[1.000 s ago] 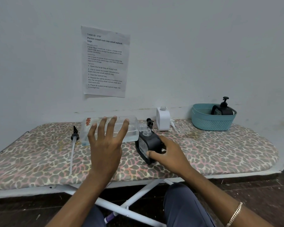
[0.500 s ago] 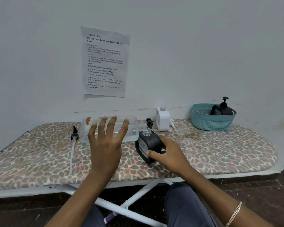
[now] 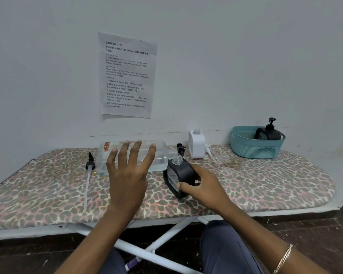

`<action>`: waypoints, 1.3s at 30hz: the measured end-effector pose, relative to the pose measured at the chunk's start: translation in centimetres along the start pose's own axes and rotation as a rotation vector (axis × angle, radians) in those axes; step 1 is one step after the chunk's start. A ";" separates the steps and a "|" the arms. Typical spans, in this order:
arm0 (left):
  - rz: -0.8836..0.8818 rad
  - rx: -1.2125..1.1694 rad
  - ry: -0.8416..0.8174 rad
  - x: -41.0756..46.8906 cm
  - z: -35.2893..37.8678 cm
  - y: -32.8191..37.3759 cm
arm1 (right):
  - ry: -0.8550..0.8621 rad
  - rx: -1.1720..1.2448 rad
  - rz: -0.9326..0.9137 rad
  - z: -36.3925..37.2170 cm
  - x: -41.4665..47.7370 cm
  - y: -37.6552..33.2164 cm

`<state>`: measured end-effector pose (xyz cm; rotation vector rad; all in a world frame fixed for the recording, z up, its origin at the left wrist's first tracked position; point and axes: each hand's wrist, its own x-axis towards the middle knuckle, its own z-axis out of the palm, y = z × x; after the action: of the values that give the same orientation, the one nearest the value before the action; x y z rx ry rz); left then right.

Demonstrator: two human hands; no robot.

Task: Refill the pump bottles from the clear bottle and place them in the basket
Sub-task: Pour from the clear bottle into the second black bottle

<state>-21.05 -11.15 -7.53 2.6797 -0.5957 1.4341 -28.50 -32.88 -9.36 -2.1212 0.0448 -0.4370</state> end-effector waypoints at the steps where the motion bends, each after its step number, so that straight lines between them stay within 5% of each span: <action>1: 0.000 0.001 -0.002 0.0 0.0 0.0 | -0.001 0.002 0.000 0.0 0.0 0.0; 39: -0.006 -0.001 0.004 0.0 0.1 0.1 | -0.002 0.005 -0.002 0.0 0.0 -0.1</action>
<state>-20.98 -11.23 -7.54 2.6747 -0.5875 1.4368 -28.50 -32.85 -9.26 -2.1169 0.0403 -0.4352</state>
